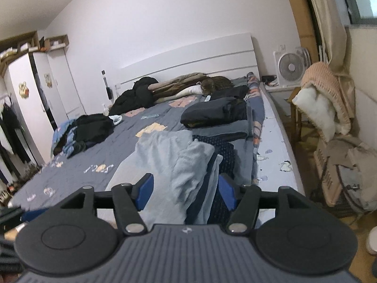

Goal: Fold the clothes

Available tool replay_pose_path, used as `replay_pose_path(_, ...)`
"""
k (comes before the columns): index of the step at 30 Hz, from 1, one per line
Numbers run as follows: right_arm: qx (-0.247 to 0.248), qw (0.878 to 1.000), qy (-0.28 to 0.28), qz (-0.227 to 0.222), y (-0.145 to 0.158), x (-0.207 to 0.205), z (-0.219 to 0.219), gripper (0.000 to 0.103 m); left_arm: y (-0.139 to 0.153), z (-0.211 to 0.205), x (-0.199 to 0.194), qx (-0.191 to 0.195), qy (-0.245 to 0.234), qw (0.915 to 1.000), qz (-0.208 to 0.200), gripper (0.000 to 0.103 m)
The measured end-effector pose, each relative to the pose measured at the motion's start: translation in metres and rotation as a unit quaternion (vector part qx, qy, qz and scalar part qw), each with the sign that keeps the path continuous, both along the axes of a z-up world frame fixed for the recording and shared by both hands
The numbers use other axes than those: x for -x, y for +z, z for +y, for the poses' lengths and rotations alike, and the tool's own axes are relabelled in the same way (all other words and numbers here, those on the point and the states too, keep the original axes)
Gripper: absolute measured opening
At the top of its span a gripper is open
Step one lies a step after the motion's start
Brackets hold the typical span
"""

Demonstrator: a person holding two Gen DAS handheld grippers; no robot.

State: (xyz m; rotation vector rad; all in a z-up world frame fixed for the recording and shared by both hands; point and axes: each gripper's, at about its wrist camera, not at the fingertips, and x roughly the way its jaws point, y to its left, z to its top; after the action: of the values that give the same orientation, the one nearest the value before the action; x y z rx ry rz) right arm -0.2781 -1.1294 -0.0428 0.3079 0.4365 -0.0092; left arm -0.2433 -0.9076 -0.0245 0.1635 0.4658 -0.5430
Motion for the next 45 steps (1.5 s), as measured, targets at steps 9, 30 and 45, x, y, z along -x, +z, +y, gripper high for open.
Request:
replay_pose_path(9, -0.122, 0.989, 0.084, 0.009, -0.034, -0.104, -0.08, 0.06, -0.024, -0.034, -0.04, -0.025, 0.01, 0.9994, 0.023, 0.068)
replay_pose_path(30, -0.219, 0.957, 0.158, 0.107, -0.101, -0.231, -0.071, 0.011, -0.049, -0.024, -0.084, -0.006, 0.046, 0.9968, 0.065, 0.069)
replay_pose_path(45, -0.12, 0.986, 0.105, 0.057, -0.086, -0.222, -0.074, 0.018, -0.048, -0.01, -0.086, 0.007, 0.053, 0.9961, 0.07, 0.072)
